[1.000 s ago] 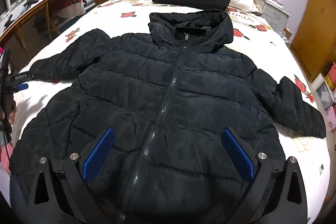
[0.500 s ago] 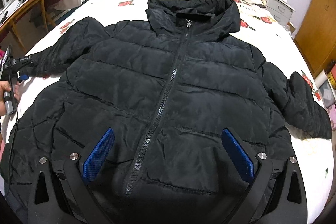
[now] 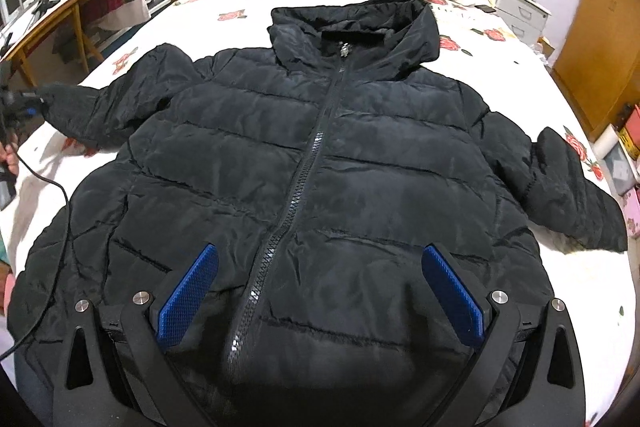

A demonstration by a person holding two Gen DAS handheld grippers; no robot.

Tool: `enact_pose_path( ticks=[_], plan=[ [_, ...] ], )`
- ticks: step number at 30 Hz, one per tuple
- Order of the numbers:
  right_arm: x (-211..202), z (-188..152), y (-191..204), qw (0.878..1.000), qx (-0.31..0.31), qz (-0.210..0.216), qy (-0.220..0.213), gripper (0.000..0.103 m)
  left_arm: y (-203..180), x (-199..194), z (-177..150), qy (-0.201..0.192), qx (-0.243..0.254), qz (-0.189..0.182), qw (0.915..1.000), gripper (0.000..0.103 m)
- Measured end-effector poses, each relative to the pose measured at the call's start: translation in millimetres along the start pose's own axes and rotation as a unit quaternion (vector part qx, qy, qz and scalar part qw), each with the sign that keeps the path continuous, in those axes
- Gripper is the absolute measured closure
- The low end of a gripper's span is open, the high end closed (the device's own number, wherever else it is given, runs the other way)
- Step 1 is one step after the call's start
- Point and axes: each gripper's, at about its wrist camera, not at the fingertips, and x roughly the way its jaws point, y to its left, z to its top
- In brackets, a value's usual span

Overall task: Fold large clothes
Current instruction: 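Grasp the jacket sleeve cuff with the left gripper and lift it, then fold the held sleeve across the jacket body and release it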

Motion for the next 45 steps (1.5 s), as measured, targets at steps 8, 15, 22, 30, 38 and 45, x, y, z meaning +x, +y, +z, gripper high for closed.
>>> enact_pose_path(
  ticks=[8, 15, 22, 30, 38, 45],
  plan=[
    [-37.1, -5.0, -28.0, 0.999, 0.036, -0.005, -0.03, 0.001, -107.3, -96.8, 13.7, -0.039, 0.082, -0.128, 0.9876, 0.095],
    [-68.8, -16.6, -62.1, 0.995, 0.078, -0.01, -0.057, 0.001, -210.3, -132.3, -20.3, -0.014, 0.159, -0.216, 0.9633, 0.095],
    [-79.3, -32.5, -99.2, 0.991, 0.117, -0.023, -0.062, 0.001, -295.8, -115.7, -91.8, 0.06, 0.207, -0.268, 0.939, 0.095],
    [-62.9, -44.6, -132.9, 0.987, 0.146, -0.041, -0.043, 0.001, -361.5, -65.6, -175.7, 0.149, 0.263, -0.28, 0.9112, 0.092],
    [-50.0, -43.5, -141.3, 0.986, 0.155, -0.041, -0.034, 0.001, -358.0, -48.6, -198.3, 0.217, 0.235, -0.331, 0.8879, 0.025],
    [-41.5, -16.3, -136.3, 0.986, 0.161, -0.006, -0.047, 0.001, -307.6, -81.2, -147.9, 0.146, 0.237, -0.323, 0.9047, 0.025]
  ],
)
